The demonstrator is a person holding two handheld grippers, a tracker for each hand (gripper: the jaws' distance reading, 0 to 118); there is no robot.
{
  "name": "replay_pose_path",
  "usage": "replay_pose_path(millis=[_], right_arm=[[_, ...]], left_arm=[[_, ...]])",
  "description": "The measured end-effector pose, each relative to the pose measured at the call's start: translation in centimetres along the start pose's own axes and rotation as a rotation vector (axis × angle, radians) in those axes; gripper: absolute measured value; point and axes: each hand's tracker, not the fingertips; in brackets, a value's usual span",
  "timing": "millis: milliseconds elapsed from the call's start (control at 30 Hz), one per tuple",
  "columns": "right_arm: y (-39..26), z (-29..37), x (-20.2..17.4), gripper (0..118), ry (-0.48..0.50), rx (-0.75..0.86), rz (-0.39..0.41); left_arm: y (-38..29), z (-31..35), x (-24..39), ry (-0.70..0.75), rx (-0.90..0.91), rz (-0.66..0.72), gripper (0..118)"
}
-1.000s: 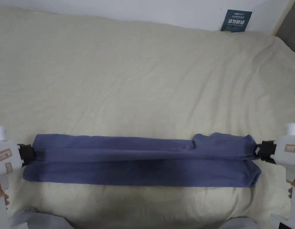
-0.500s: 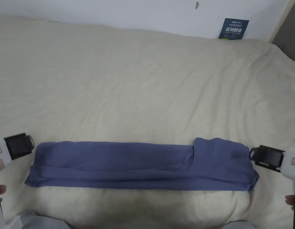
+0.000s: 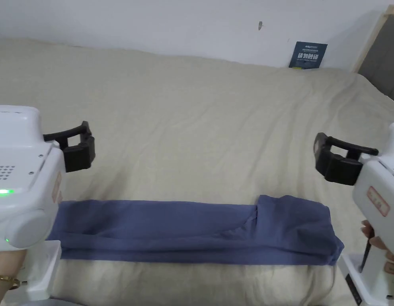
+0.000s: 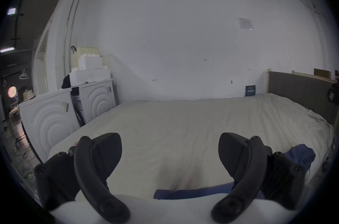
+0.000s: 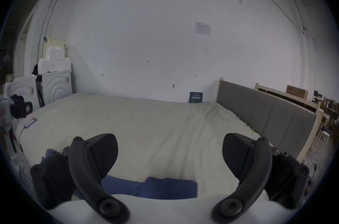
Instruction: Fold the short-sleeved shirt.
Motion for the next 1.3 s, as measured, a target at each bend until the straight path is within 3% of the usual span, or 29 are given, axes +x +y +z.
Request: replay_pose_path(millis=[67, 133, 167, 200, 233, 300, 333, 367, 433, 867, 900, 933, 967, 1000, 1033, 1200, 1300], right_arm=[[-0.3, -0.3, -0.6, 118, 0.024, -0.002, -0.041], [-0.5, -0.7, -1.1, 115, 0.035, -0.027, -0.072], [-0.6, -0.8, -1.3, 103, 0.04, -0.027, -0.081], [-0.8, -0.8, -1.5, 86, 0.043, -0.02, -0.088], [-0.8, -0.6, -1.8, 68, 0.05, -0.019, -0.091], [-1.1, -0.7, -2.3, 49, 0.045, -0.017, -0.087], [-1.2, -0.8, -2.3, 25, 0.046, -0.017, -0.089], [-1.2, -0.6, -2.4, 16, 0.055, -0.023, -0.103], [-1.3, -0.7, -2.3, 4, 0.075, -0.037, -0.124], [-0.7, -0.4, -2.4, 3, 0.072, -0.043, -0.116], [-0.6, -0.4, -2.3, 3, 0.071, -0.044, -0.113], [-0.5, -0.4, -2.3, 3, 0.068, -0.046, -0.112], [-0.5, -0.4, -2.3, 3, 0.064, -0.048, -0.111], [-0.5, -0.4, -2.3, 3, 0.065, -0.049, -0.111], [-0.5, -0.4, -2.3, 3, 0.062, -0.051, -0.113], [-1.1, -1.1, -2.4, 3, 0.054, -0.082, -0.108], [-1.4, -1.5, -2.8, 3, 0.057, -0.105, -0.107]], left_arm=[[-0.2, 0.3, 0.7, -0.022, 0.003, -0.014, 95], [-0.5, 0.4, 1.3, -0.045, 0.002, -0.017, 67], [-0.7, 0.5, 1.5, -0.058, -0.002, -0.012, 43], [-0.8, 0.4, 1.7, -0.069, -0.009, -0.008, 27], [-0.9, 0.3, 1.9, -0.077, -0.02, -0.006, 23], [-1.2, 0.2, 2.2, -0.093, -0.027, -0.001, 15], [-1.2, 0.2, 2.2, -0.098, -0.031, 0.006, 7], [-1.3, 0.2, 2.2, -0.109, -0.039, 0.016, 2], [-1.3, 0.1, 2.3, -0.126, -0.048, 0.041, 0], [-0.8, -2.7, -1.1, -0.195, -0.182, 0.15, 0], [-0.9, -3.3, -2.1, -0.217, -0.221, 0.179, 6], [-1.0, -3.9, -3.1, -0.245, -0.257, 0.224, 22], [-1.5, -4.5, -4.4, -0.283, -0.298, 0.299, 61], [-2.1, -5.2, -5.6, -0.309, -0.351, 0.357, 92], [-2.7, -5.9, -6.6, -0.319, -0.402, 0.393, 107], [-6.5, -7.6, -10.2, -0.338, -0.558, 0.428, 109], [-9.4, -8.8, -12.1, -0.379, -0.703, 0.536, 109]])
